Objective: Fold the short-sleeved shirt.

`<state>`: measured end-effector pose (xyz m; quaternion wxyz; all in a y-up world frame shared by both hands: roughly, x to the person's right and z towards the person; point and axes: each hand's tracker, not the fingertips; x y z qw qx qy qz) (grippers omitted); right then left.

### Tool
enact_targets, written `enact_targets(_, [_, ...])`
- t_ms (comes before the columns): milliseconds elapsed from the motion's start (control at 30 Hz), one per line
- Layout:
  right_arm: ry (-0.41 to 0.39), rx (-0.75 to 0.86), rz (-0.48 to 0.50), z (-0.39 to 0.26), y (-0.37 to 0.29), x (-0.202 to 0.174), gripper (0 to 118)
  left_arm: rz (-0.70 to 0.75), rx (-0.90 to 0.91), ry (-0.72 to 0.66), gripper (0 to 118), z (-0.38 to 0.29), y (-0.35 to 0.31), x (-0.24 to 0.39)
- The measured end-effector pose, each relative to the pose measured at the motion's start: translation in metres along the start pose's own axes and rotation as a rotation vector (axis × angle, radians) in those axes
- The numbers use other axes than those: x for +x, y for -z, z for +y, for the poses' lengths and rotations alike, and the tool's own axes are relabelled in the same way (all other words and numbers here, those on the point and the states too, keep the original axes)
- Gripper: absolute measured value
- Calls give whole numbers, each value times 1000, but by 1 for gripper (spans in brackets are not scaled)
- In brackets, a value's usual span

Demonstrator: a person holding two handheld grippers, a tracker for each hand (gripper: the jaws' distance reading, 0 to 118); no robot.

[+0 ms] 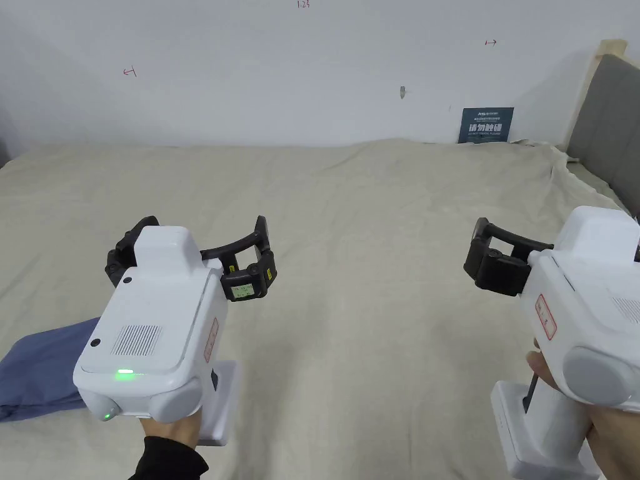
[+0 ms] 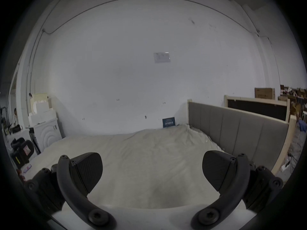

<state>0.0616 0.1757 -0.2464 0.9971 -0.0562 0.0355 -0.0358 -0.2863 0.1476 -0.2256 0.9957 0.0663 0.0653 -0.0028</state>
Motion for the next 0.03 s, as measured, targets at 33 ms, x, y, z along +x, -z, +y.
enact_targets(33, [-6,26,-7,-2,0,0,118,0,1,0,118,0,0,0])
